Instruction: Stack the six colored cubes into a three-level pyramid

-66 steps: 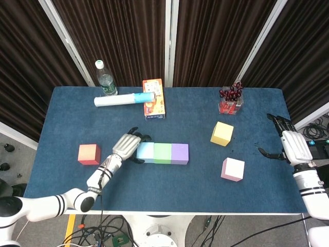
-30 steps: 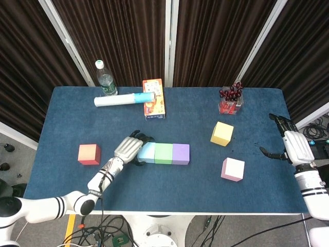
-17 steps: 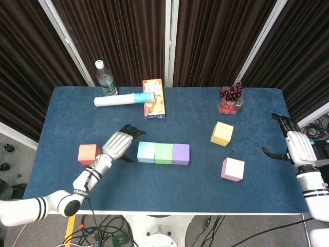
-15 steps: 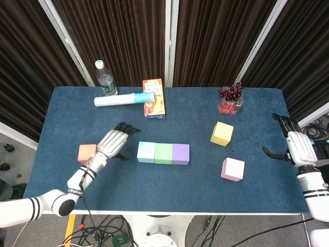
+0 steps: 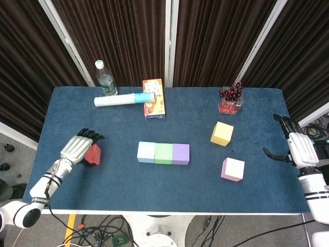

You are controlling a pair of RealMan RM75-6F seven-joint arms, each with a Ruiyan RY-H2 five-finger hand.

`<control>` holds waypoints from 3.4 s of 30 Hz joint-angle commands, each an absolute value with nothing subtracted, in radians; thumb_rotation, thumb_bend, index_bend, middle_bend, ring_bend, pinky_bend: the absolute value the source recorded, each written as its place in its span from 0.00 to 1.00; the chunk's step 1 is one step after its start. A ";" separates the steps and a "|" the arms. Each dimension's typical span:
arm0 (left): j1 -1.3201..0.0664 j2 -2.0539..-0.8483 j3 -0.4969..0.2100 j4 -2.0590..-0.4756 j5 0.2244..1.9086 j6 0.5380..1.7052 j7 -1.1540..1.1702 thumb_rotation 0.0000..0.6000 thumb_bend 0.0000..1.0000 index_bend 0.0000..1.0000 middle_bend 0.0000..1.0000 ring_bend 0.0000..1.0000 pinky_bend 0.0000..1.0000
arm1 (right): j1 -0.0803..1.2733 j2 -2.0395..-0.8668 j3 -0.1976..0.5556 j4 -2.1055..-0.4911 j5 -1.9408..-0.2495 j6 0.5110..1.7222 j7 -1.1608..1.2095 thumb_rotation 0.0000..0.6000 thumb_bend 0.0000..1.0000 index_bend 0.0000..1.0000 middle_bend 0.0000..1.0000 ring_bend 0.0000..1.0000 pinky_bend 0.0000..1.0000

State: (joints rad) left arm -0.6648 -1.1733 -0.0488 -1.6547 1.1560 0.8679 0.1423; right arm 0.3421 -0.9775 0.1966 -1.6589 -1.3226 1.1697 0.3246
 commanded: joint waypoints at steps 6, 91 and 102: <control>-0.652 -1.235 -0.041 -1.563 1.163 0.853 0.115 1.00 0.09 0.20 0.16 0.07 0.06 | 0.342 -0.977 0.197 -1.673 -1.325 1.175 0.310 1.00 0.16 0.00 0.11 0.00 0.00; -1.233 -1.369 -0.182 -1.778 0.454 0.892 0.625 1.00 0.16 0.37 0.46 0.27 0.15 | 0.320 -0.979 0.168 -1.664 -1.335 1.174 0.282 1.00 0.16 0.00 0.11 0.00 0.00; -1.240 -1.386 -0.171 -1.778 0.453 0.918 0.612 1.00 0.07 0.32 0.40 0.27 0.16 | 0.318 -0.979 0.169 -1.657 -1.337 1.174 0.296 1.00 0.16 0.00 0.11 0.00 0.00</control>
